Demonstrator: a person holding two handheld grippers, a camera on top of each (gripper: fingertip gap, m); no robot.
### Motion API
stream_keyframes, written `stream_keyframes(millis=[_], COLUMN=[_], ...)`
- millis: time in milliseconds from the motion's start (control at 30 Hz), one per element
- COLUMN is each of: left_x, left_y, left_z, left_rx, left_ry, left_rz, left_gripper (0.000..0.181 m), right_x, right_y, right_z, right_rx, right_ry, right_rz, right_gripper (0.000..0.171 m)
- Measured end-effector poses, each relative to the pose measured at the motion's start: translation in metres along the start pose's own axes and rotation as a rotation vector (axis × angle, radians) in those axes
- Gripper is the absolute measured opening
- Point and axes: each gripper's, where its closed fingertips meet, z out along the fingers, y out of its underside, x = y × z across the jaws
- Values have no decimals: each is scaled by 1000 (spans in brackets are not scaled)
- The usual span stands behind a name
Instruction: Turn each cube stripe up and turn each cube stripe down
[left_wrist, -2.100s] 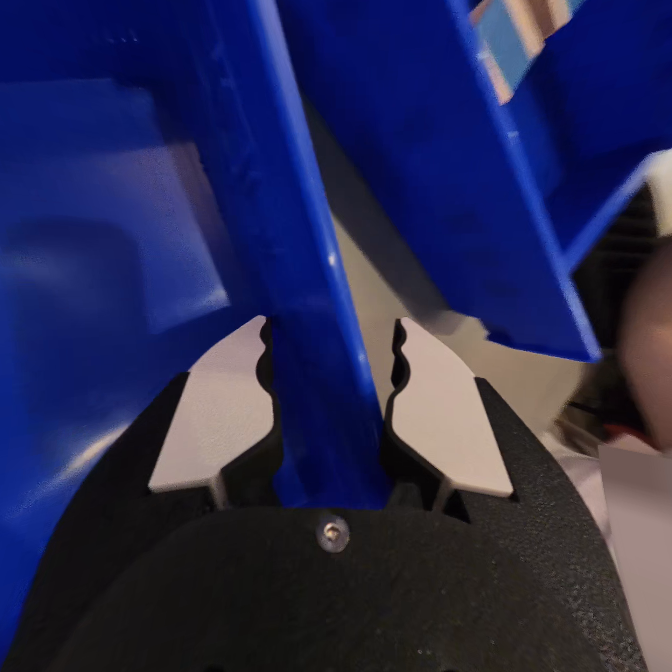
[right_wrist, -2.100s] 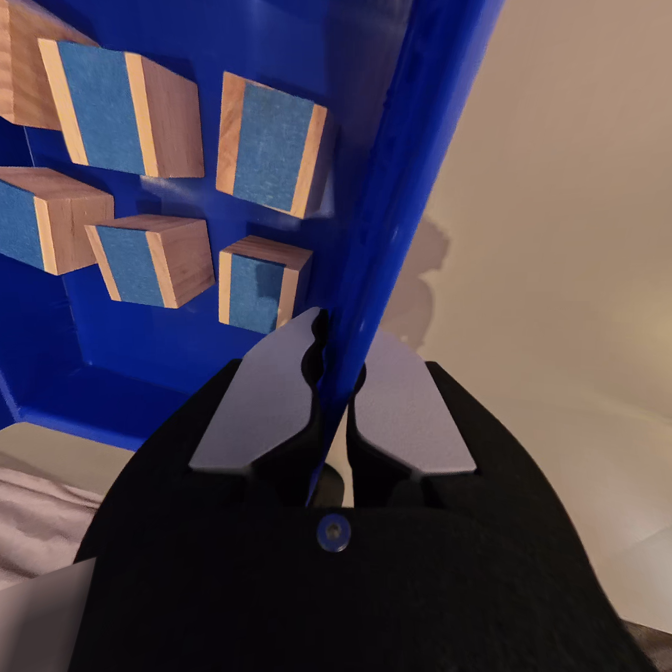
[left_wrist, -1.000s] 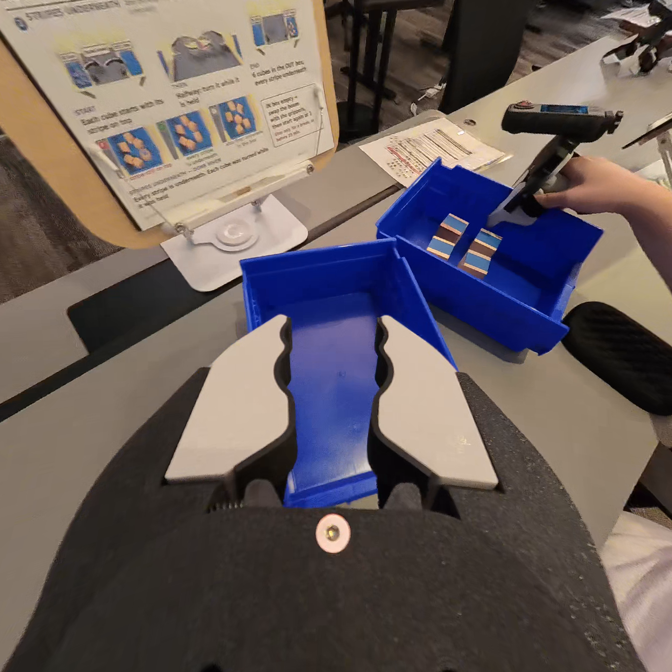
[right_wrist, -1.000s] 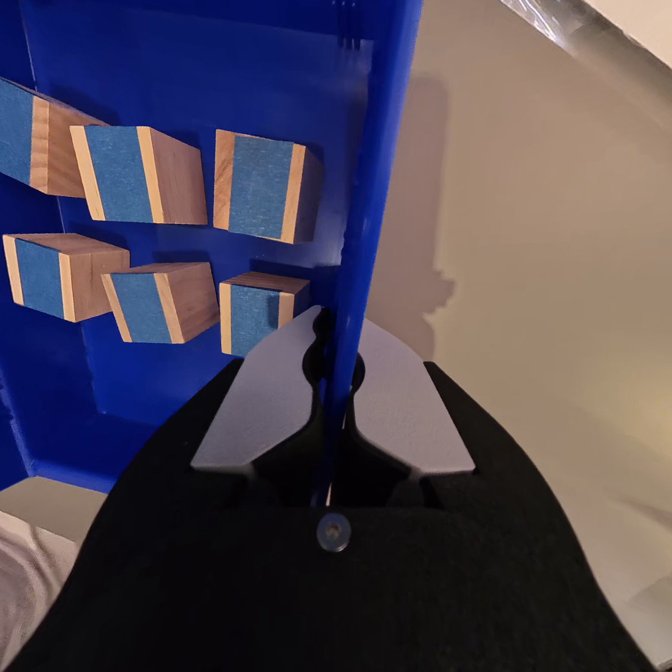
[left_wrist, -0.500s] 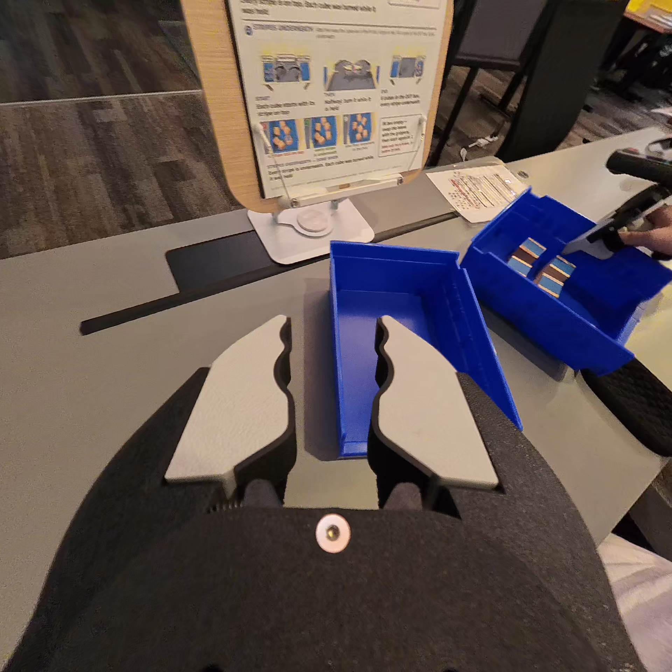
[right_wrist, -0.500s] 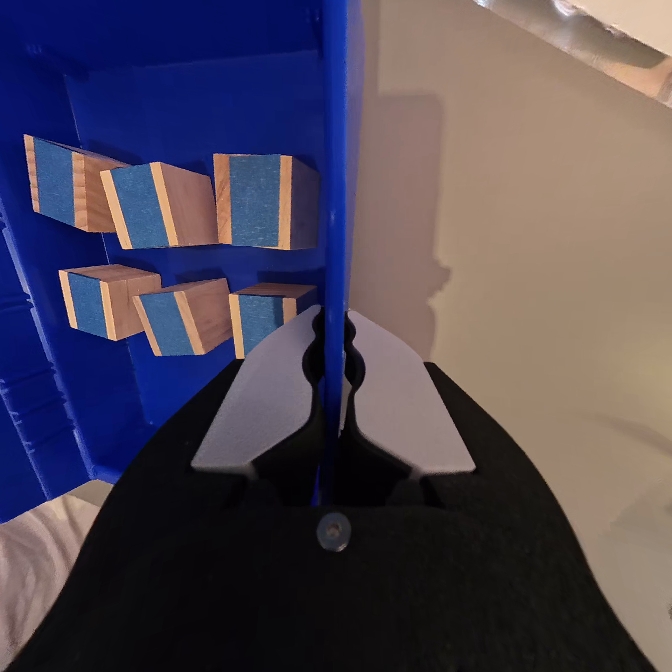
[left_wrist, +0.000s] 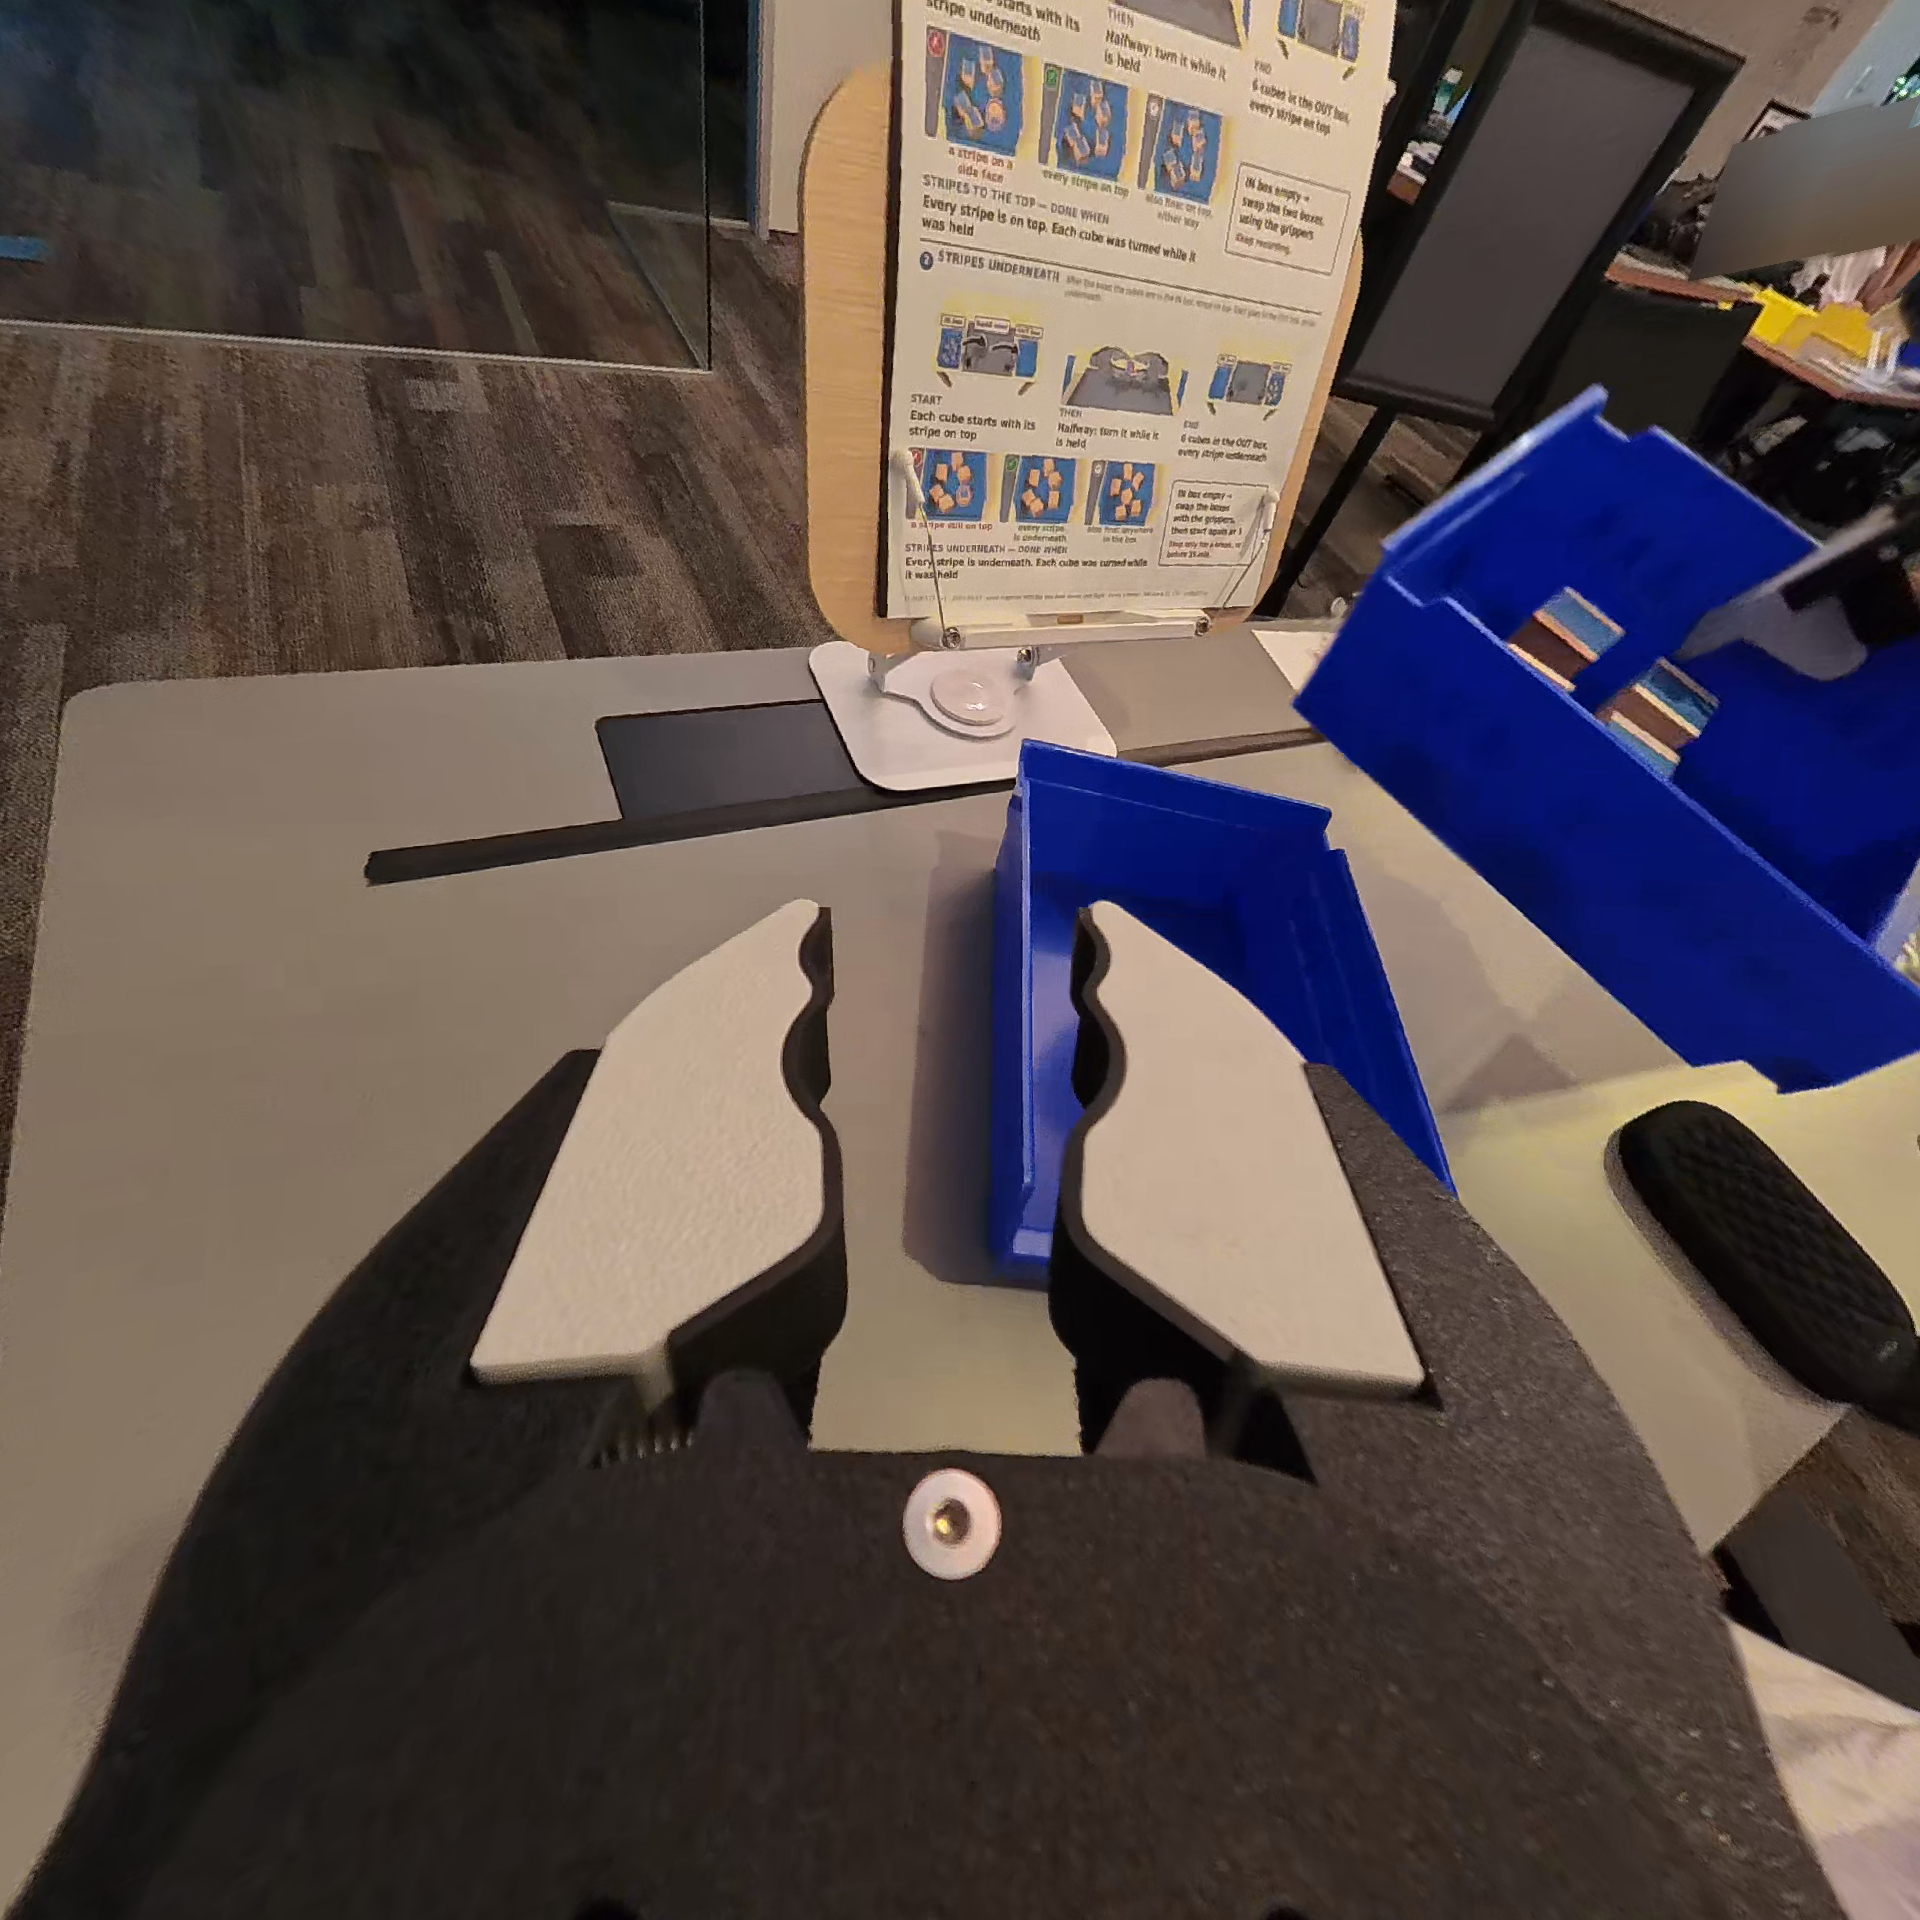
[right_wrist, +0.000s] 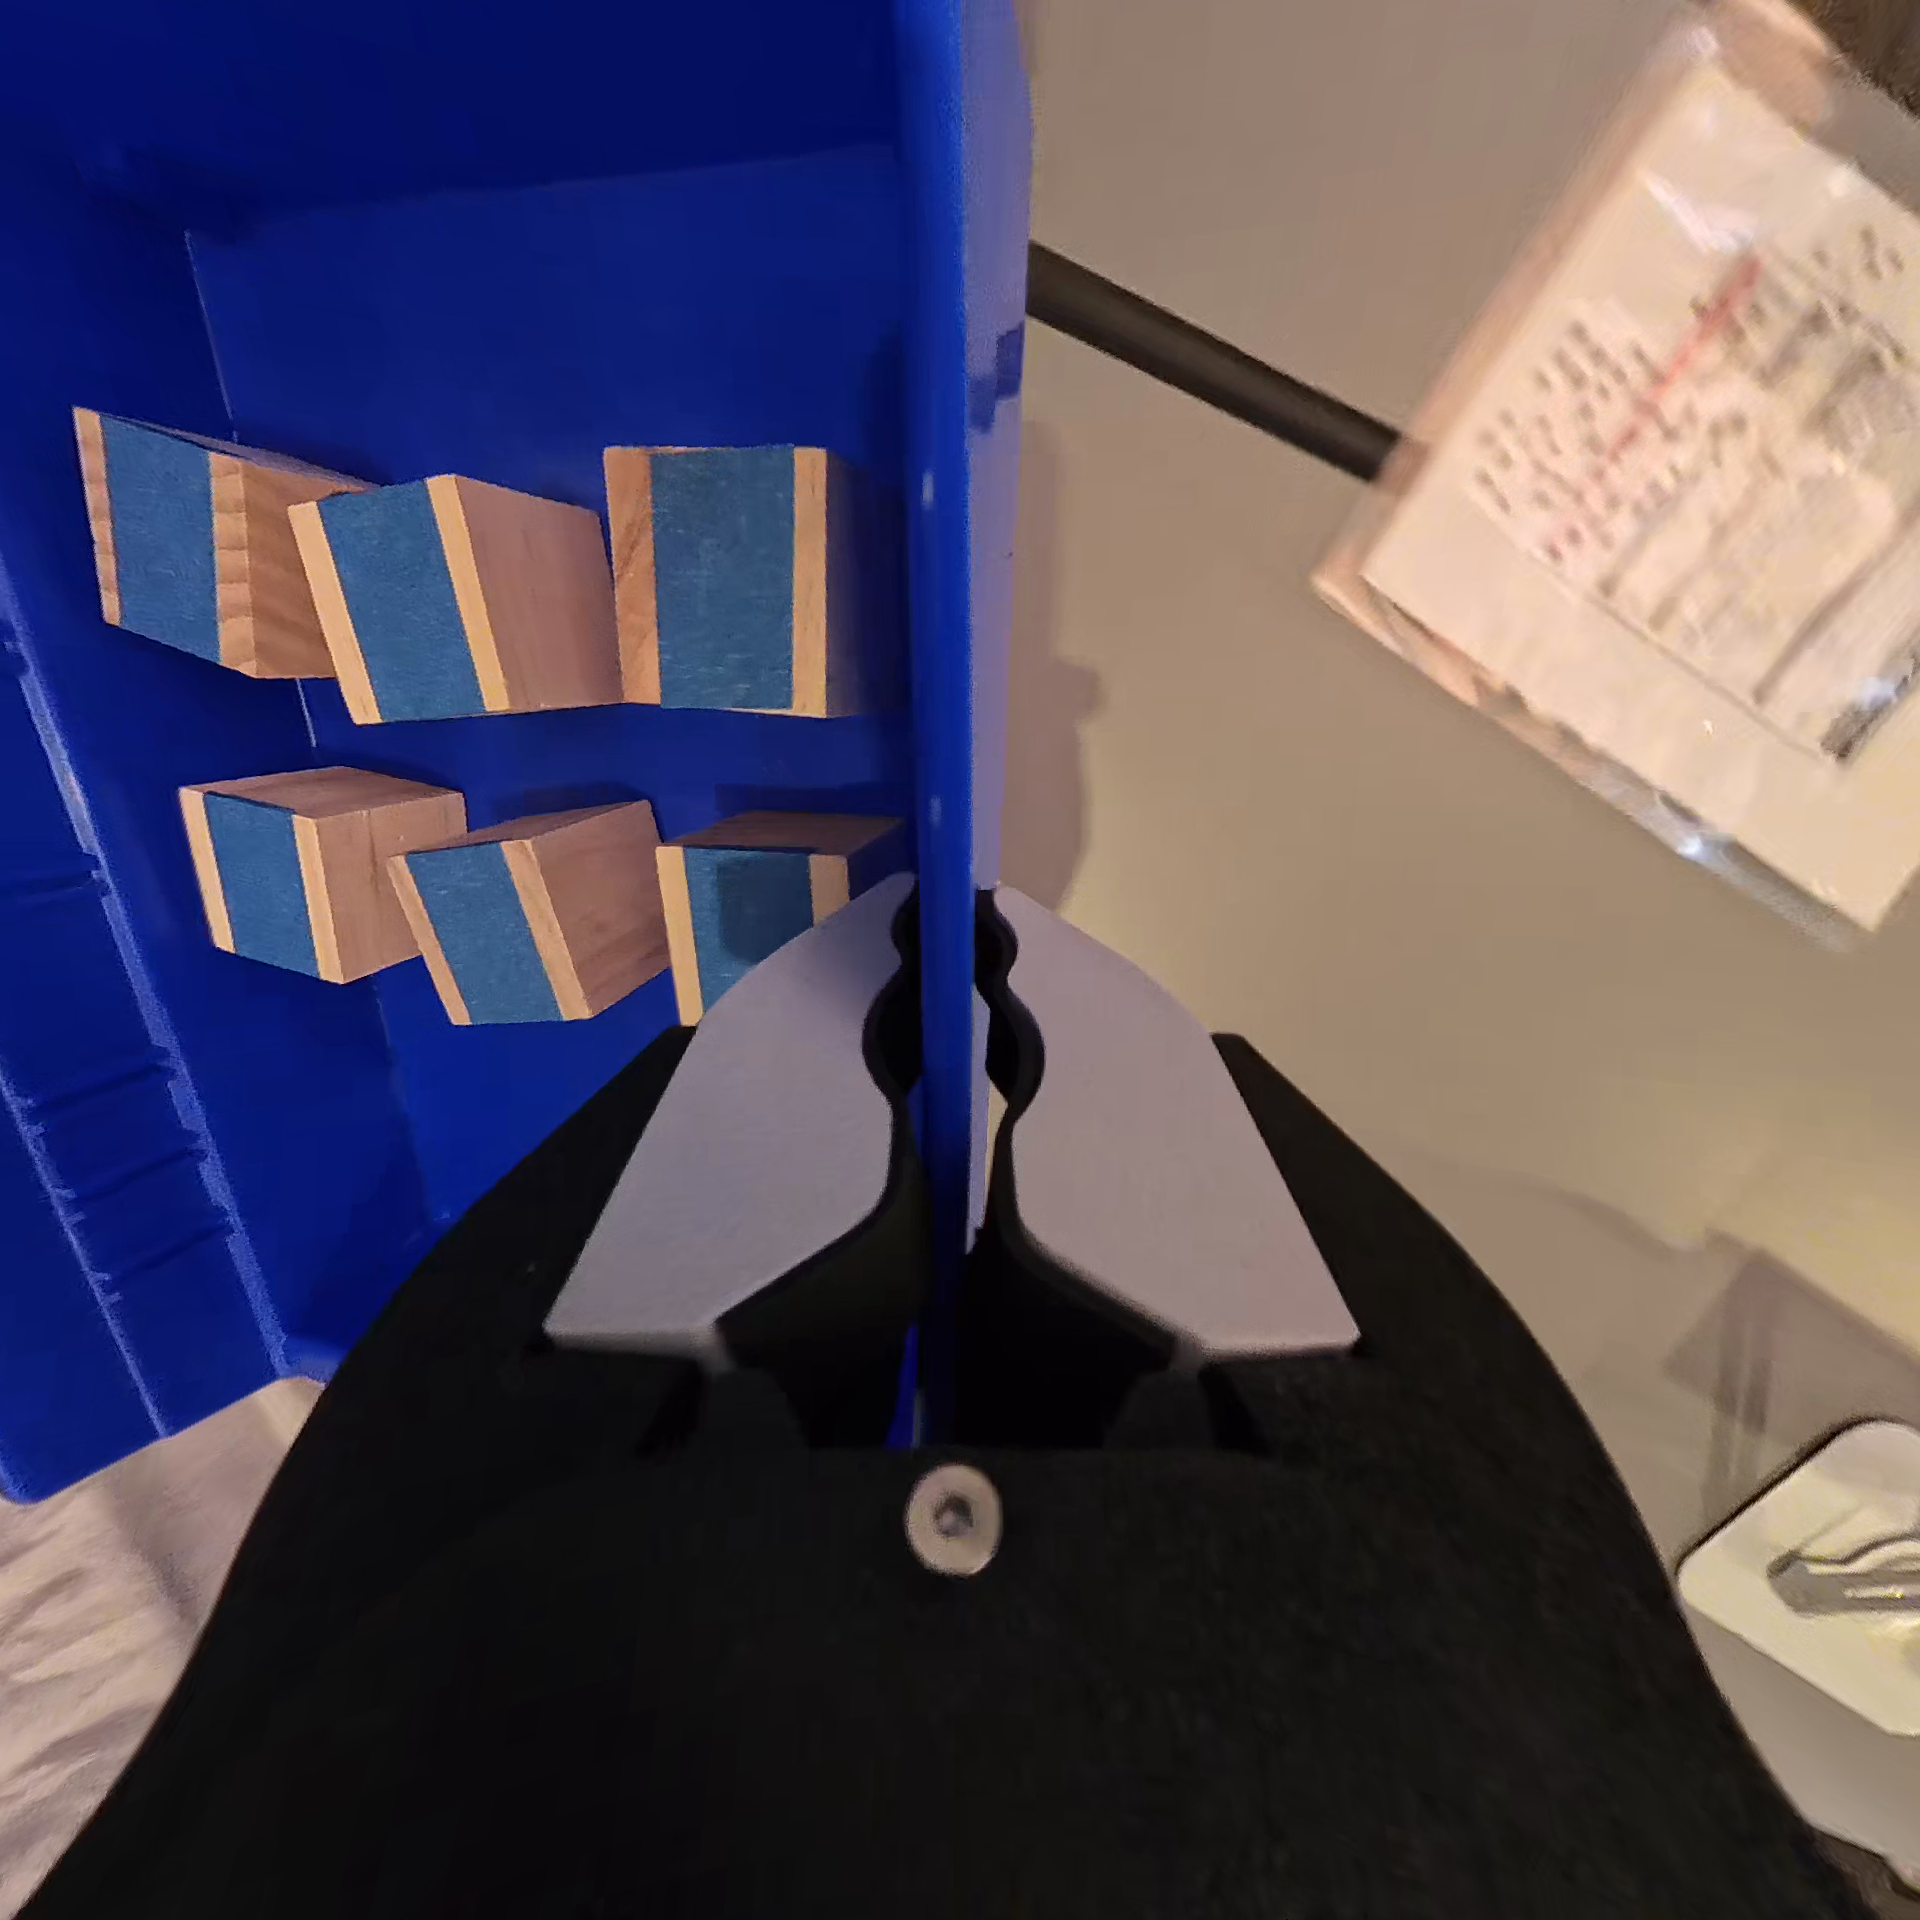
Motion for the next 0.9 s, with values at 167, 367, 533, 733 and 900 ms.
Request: stream_keyframes(millis=[167, 367, 533, 733, 900], left_x=[-5, -18, -32, -37, -37], left_y=[4, 7, 9, 10, 12], left_z=[-16, -47, -91, -127, -123], left_rx=[8, 52, 140, 239, 224], left_ry=[-3, -94, -237, -296, -265], left_rz=[-20, -43, -54, -75, -78], left_gripper=[44, 44, 43, 37, 37], right_x=[-127, -288, -379, -435, -453], right_y=[-74, -137, -170, -191, -186], right_z=[6, 55, 101, 148, 184], right_rx=[6, -7, -19, -6, -20], right_ry=[-102, -294, -349, -358, -340], right_rz=[-147, -290, -358, -350, -306], right_gripper=[7, 7, 8, 8, 8])
